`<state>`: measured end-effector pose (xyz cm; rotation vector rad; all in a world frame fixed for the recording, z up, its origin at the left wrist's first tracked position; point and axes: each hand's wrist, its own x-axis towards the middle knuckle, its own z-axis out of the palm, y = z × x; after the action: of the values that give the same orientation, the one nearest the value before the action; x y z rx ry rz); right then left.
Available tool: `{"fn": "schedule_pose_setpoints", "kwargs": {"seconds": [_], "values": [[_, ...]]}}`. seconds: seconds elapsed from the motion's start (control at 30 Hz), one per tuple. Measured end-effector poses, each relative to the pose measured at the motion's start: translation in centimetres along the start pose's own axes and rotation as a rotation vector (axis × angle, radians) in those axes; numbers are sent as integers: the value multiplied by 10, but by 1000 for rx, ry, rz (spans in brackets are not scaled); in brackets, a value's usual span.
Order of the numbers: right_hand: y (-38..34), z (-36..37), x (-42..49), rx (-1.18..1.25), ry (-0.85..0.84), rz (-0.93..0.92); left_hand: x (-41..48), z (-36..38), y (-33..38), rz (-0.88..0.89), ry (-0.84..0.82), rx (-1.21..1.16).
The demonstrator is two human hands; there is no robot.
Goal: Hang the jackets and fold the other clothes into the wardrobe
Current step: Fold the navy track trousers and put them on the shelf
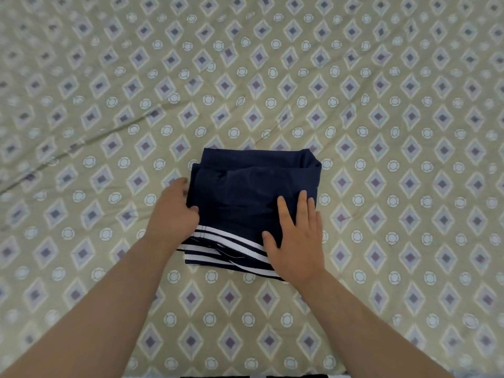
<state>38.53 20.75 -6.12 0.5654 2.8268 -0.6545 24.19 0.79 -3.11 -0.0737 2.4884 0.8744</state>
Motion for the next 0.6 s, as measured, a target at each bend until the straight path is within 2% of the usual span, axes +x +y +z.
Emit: {"fn": "schedule_pose_setpoints", "kwargs": {"seconds": [0.07, 0.1, 0.17, 0.23, 0.43, 0.5, 0.6], "values": [[-2, 0, 6, 80, 57, 10, -7, 9, 13, 272, 177, 309], [-2, 1, 9, 108, 85, 27, -11, 19, 19, 366, 179, 401], [2, 5, 16, 108, 99, 72, -18, 46, 20, 464, 69, 558], [7, 12, 21, 81, 59, 99, -21, 70, 6, 486, -46, 727], [17, 22, 27, 175, 27, 94, -3, 91, -10, 478, -34, 795], [15, 21, 24, 300, 69, 133, -3, 92, -11, 467, -28, 781], [16, 9, 24, 555, 211, 334, -2, 91, -13, 469, -30, 775]]}}
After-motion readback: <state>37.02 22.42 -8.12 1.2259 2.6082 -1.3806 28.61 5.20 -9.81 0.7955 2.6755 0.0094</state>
